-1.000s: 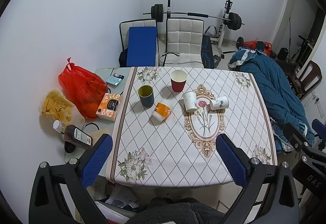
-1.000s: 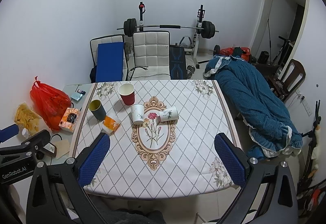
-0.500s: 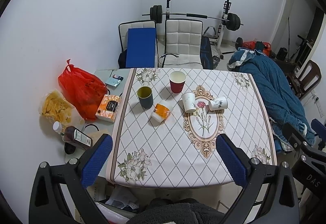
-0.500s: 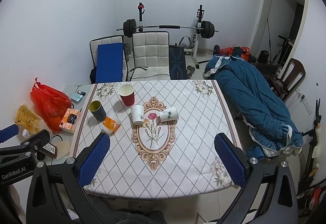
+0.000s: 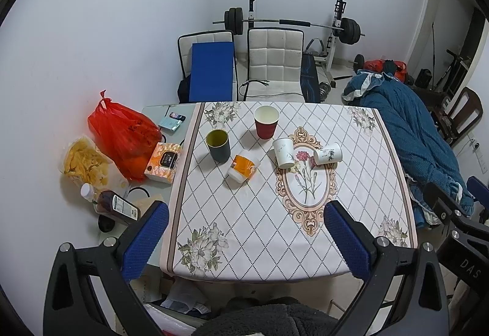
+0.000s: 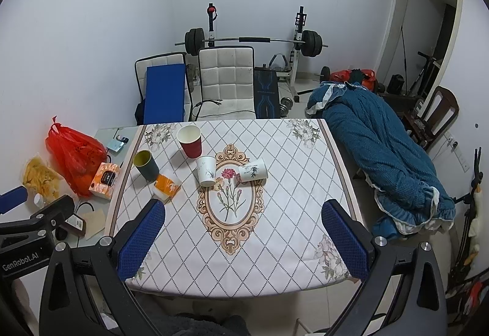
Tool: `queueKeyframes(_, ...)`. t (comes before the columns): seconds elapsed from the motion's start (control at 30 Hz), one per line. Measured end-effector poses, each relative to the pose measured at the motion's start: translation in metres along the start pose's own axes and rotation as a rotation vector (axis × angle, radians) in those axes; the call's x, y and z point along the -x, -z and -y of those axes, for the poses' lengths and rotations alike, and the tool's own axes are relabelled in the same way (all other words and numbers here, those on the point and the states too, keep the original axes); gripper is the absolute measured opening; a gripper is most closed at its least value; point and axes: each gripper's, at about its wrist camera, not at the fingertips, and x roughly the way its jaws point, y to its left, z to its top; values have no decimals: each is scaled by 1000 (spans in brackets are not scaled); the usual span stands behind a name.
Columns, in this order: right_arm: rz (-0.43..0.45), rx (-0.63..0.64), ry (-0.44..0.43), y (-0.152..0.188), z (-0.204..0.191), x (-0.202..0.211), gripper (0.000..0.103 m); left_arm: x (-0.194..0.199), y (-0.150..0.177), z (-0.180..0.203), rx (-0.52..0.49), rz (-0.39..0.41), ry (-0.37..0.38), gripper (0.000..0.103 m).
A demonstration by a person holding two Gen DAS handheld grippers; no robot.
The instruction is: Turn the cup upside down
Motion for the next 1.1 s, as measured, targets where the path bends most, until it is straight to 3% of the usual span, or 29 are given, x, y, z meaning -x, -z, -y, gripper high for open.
queueKeyframes(1.1, 4, -14, -14, -2, 5, -3, 103, -2, -6, 18, -5, -1, -4, 103)
